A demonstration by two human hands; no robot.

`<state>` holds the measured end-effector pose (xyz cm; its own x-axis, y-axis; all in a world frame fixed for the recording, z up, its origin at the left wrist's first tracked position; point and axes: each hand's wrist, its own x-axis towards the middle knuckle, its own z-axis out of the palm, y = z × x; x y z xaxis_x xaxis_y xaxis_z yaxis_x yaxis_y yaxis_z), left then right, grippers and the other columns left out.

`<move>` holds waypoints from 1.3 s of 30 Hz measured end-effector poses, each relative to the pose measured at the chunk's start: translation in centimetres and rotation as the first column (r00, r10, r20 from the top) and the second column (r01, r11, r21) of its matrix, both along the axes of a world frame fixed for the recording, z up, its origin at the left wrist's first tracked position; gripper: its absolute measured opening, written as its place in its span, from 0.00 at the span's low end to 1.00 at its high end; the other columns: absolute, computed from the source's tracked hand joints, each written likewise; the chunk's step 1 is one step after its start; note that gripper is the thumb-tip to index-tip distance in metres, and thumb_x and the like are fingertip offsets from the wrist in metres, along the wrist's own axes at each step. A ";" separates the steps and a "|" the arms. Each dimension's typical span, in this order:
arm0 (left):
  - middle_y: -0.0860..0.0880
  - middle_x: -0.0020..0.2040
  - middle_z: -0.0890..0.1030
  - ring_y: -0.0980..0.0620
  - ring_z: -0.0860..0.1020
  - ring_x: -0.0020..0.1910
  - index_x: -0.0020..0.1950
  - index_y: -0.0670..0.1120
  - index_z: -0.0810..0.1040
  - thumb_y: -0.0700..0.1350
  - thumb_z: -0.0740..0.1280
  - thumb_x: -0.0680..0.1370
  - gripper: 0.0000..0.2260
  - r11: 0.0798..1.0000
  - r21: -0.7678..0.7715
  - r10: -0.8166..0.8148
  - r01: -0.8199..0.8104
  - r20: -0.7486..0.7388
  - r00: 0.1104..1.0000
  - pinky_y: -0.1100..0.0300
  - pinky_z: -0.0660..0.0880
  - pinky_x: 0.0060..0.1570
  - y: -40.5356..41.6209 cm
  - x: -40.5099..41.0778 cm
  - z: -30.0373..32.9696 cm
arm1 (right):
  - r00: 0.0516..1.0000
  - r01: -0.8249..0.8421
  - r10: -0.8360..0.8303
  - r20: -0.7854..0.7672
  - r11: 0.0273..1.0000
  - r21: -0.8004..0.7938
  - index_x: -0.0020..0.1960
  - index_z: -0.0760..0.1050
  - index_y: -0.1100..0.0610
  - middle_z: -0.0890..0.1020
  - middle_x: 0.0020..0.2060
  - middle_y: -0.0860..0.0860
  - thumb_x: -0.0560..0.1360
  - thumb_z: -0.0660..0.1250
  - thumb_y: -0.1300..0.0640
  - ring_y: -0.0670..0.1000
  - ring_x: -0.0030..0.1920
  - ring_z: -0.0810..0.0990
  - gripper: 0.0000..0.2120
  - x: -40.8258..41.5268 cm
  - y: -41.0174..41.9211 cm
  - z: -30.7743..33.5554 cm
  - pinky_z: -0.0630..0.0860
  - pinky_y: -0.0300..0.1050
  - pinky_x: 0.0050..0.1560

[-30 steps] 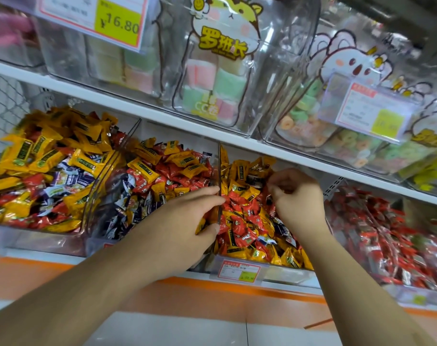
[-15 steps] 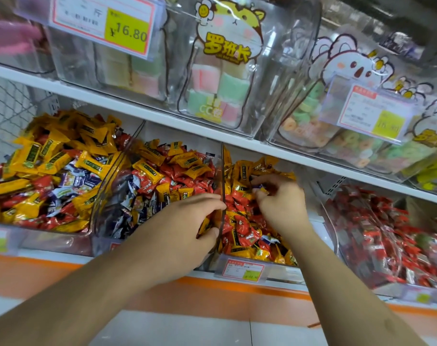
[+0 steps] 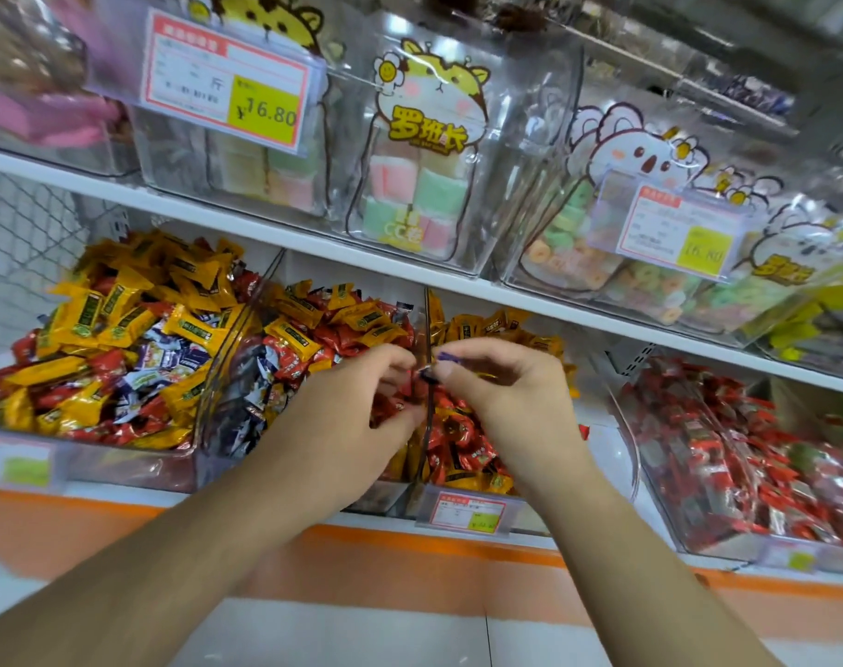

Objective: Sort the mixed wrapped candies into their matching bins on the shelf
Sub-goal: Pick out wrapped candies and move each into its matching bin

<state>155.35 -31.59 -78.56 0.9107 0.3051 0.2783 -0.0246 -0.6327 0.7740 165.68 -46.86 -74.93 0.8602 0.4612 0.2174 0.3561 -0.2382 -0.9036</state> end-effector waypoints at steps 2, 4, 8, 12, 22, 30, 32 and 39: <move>0.64 0.55 0.82 0.66 0.78 0.56 0.67 0.60 0.77 0.53 0.73 0.79 0.17 0.995 -0.090 0.036 -0.033 0.027 0.999 0.68 0.75 0.55 0.2 -0.1 0.5 | 0.996 -0.072 0.074 -0.053 0.997 0.039 0.51 0.87 0.54 0.88 0.44 0.47 0.75 0.76 0.62 0.46 0.49 0.86 0.07 -1.3 0.8 0.2 0.82 0.40 0.53; 0.62 0.49 0.82 0.65 0.80 0.50 0.59 0.58 0.81 0.51 0.73 0.79 0.09 0.991 -0.102 0.094 -0.089 0.045 0.995 0.66 0.78 0.50 0.7 -0.2 0.8 | 0.994 -0.086 0.090 -0.068 0.995 0.050 0.52 0.87 0.54 0.88 0.45 0.47 0.76 0.75 0.62 0.45 0.49 0.86 0.07 -1.6 1.2 0.3 0.81 0.39 0.53; 0.61 0.50 0.82 0.63 0.79 0.44 0.57 0.57 0.81 0.48 0.72 0.80 0.07 0.972 0.092 0.217 -0.216 -0.006 0.976 0.68 0.74 0.41 2.3 -0.9 0.6 | 0.999 -0.025 0.026 -0.030 1.000 0.014 0.54 0.86 0.51 0.87 0.45 0.50 0.78 0.73 0.62 0.48 0.47 0.84 0.08 -0.3 0.8 -0.4 0.81 0.38 0.51; 0.56 0.70 0.76 0.56 0.77 0.52 0.75 0.56 0.72 0.48 0.68 0.82 0.21 0.953 0.249 0.196 -0.173 -0.073 0.978 0.66 0.73 0.50 2.9 -0.7 0.2 | 0.975 0.175 -0.150 0.163 0.972 -0.154 0.54 0.84 0.48 0.86 0.44 0.44 0.80 0.69 0.59 0.45 0.41 0.82 0.08 3.0 -1.0 -1.8 0.78 0.35 0.41; 0.67 0.81 0.52 0.69 0.49 0.77 0.83 0.63 0.49 0.59 0.56 0.85 0.28 0.949 0.262 -0.143 0.176 -0.139 0.980 0.83 0.41 0.63 -0.5 1.3 -0.9 | 0.903 0.324 -0.105 0.416 0.802 -0.501 0.63 0.83 0.52 0.84 0.60 0.52 0.78 0.70 0.60 0.55 0.61 0.81 0.15 12.4 -1.4 -4.3 0.76 0.45 0.63; 0.67 0.80 0.56 0.76 0.46 0.70 0.83 0.62 0.53 0.59 0.57 0.84 0.28 0.948 0.256 -0.160 0.187 -0.123 0.979 0.87 0.41 0.56 -0.6 2.1 -2.2 | 0.936 0.271 -0.014 0.353 0.669 -0.693 0.69 0.80 0.47 0.84 0.62 0.52 0.79 0.72 0.54 0.56 0.60 0.82 0.18 13.4 -1.3 -4.3 0.78 0.46 0.61; 0.68 0.80 0.57 0.77 0.48 0.68 0.83 0.62 0.55 0.59 0.57 0.84 0.27 0.949 0.255 -0.159 0.184 -0.116 0.981 0.87 0.43 0.57 -0.7 2.0 -2.3 | 0.929 0.278 -0.004 0.371 0.670 -0.689 0.67 0.81 0.48 0.85 0.61 0.51 0.79 0.71 0.55 0.55 0.58 0.83 0.16 13.4 -1.5 -4.3 0.78 0.45 0.58; 0.71 0.80 0.52 0.75 0.49 0.72 0.83 0.64 0.52 0.60 0.58 0.84 0.28 0.954 0.236 -0.161 0.187 -0.125 0.979 0.81 0.46 0.65 -0.5 1.4 -2.4 | 0.892 0.337 -0.058 0.449 0.746 -0.574 0.60 0.84 0.49 0.86 0.56 0.48 0.78 0.73 0.54 0.54 0.55 0.83 0.11 12.5 -2.2 -4.9 0.81 0.48 0.55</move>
<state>156.79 -32.09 -80.96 0.9712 0.0738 0.2264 -0.0792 -0.7964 0.5996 178.22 -49.11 -79.87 0.8571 0.4386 0.2703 0.5099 -0.7974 -0.3227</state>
